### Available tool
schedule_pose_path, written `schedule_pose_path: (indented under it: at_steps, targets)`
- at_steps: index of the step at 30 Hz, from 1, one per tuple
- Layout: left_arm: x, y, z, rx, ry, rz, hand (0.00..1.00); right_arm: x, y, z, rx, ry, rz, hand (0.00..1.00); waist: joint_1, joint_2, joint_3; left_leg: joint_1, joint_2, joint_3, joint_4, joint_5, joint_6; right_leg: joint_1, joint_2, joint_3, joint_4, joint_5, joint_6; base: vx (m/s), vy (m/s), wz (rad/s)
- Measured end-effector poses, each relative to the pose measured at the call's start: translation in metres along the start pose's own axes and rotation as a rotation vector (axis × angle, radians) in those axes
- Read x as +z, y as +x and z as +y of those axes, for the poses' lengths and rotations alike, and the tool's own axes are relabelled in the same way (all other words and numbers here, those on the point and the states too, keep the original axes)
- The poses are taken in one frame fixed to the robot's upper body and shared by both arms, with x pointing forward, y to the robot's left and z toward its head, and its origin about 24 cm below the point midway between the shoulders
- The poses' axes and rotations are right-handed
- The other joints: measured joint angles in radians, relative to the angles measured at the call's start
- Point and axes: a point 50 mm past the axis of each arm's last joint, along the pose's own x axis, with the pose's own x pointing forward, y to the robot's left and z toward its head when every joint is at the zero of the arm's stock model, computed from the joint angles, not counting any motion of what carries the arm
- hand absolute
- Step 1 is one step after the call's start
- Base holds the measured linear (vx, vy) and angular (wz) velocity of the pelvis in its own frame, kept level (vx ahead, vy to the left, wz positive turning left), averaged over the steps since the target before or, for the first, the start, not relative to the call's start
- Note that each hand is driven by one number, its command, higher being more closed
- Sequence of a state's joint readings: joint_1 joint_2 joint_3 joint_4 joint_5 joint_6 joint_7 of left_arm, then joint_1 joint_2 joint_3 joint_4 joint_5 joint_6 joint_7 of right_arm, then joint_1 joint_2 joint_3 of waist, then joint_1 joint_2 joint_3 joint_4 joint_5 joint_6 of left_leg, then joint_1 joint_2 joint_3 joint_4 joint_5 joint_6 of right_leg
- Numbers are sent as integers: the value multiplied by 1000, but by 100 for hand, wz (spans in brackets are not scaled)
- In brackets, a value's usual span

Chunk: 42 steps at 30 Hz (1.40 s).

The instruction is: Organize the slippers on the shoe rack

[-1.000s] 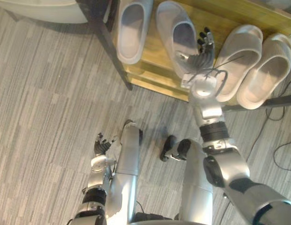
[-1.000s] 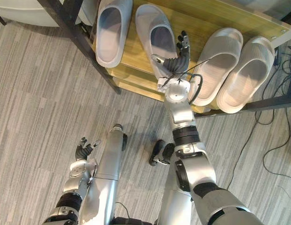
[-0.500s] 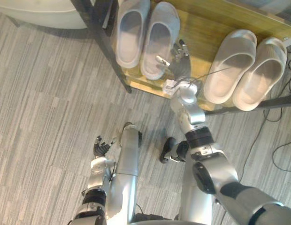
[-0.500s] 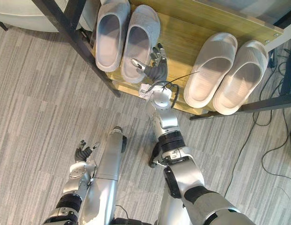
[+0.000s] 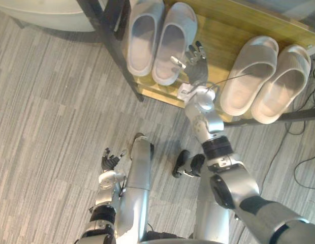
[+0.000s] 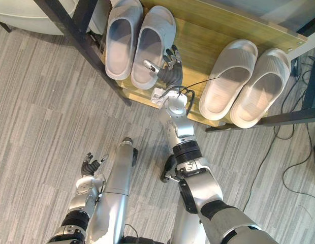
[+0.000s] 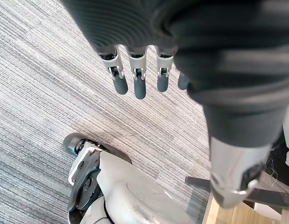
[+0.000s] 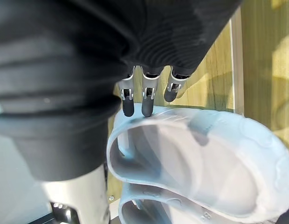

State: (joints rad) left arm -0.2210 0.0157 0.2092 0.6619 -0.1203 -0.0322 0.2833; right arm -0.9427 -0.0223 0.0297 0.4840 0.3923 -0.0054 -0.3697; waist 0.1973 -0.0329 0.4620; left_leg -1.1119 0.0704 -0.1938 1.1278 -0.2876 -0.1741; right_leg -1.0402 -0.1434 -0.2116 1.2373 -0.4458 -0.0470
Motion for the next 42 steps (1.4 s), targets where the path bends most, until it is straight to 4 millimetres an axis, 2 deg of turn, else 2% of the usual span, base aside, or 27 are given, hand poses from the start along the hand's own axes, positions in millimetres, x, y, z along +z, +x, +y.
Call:
schedule_pose_path:
  at_steps: [6, 9, 13, 17, 19, 23, 27, 29, 31, 33, 35, 38, 42]
  targets:
    - [-4, 1, 5, 17, -20, 21, 0, 2, 0, -19, -42, -42, -20, 0, -16, 0, 1, 21, 3, 3, 3, -4, 6, 24, 2, 3, -6, 5, 10, -21, 53, -3]
    - [-7, 0, 10, 34, -38, 33, 0, 5, -12, -31, -65, -58, -65, 0, -31, -2, 2, 29, 7, 13, 2, -6, 10, 29, 4, 11, -14, 11, 20, -20, 63, -8]
    - [-9, -1, 15, 44, -42, 39, 0, 7, -32, -47, -94, -106, -129, 0, -44, -7, 7, 55, 10, 25, 1, -12, 17, 53, 5, 21, -21, 13, 23, 3, 49, -5]
    - [-13, -5, 26, 53, -46, 35, 0, -1, -68, -64, -123, -208, -162, 0, -56, -29, 21, 148, 19, 42, -40, -20, 21, 145, 8, 24, -71, 15, 29, 28, 40, -4]
    - [-18, -7, 30, 51, -27, 40, 0, -10, -86, -71, -120, -256, -145, 0, -62, -30, 20, 204, 23, 54, -78, -17, 27, 202, 8, 24, -113, 19, 37, 51, 51, -1]
    - [-25, -12, 32, 25, 22, 47, 0, -41, -129, -84, -79, -349, -21, 0, -83, -57, -8, 370, 46, 120, -236, 6, 61, 361, 0, 20, -270, 46, 61, 78, 63, -1]
    - [-60, -31, 32, -57, 143, 148, 0, -78, -183, -111, -101, -442, 196, 0, -100, -73, -151, 527, 57, 166, -392, 24, 76, 523, 4, 8, -454, 98, 67, 180, 98, -6]
    - [-73, -37, 32, -89, 187, 188, 0, -89, -204, -121, -109, -457, 283, 0, -110, -76, -182, 620, 51, 182, -471, 45, 71, 614, 4, 9, -537, 127, 63, 225, 73, 0]
    - [-88, -46, 28, -133, 234, 239, 0, -100, -227, -130, -113, -495, 375, 0, -121, -75, -233, 702, 42, 203, -563, 61, 79, 690, 4, 12, -630, 151, 74, 239, 59, -6]
    - [-100, -54, 28, -164, 275, 280, 0, -116, -242, -137, -113, -505, 473, 0, -137, -78, -271, 773, 39, 225, -655, 86, 83, 751, 8, 22, -721, 181, 81, 198, 52, -17]
    - [-114, -62, 30, -181, 308, 339, 0, -142, -263, -148, -107, -548, 628, 0, -149, -69, -317, 858, 35, 250, -776, 125, 84, 823, 20, 32, -844, 230, 91, 172, 35, -24]
    - [-123, -67, 29, -208, 334, 375, 0, -173, -299, -169, -123, -601, 858, 0, -153, -45, -353, 958, 24, 272, -927, 185, 85, 910, 34, 44, -988, 294, 97, 147, 16, -15]
    - [-128, -69, 31, -223, 366, 393, 0, -197, -343, -195, -185, -625, 1113, 0, -159, -15, -372, 1045, 12, 273, -1054, 238, 88, 988, 42, 40, -1098, 340, 103, 98, 10, 1]
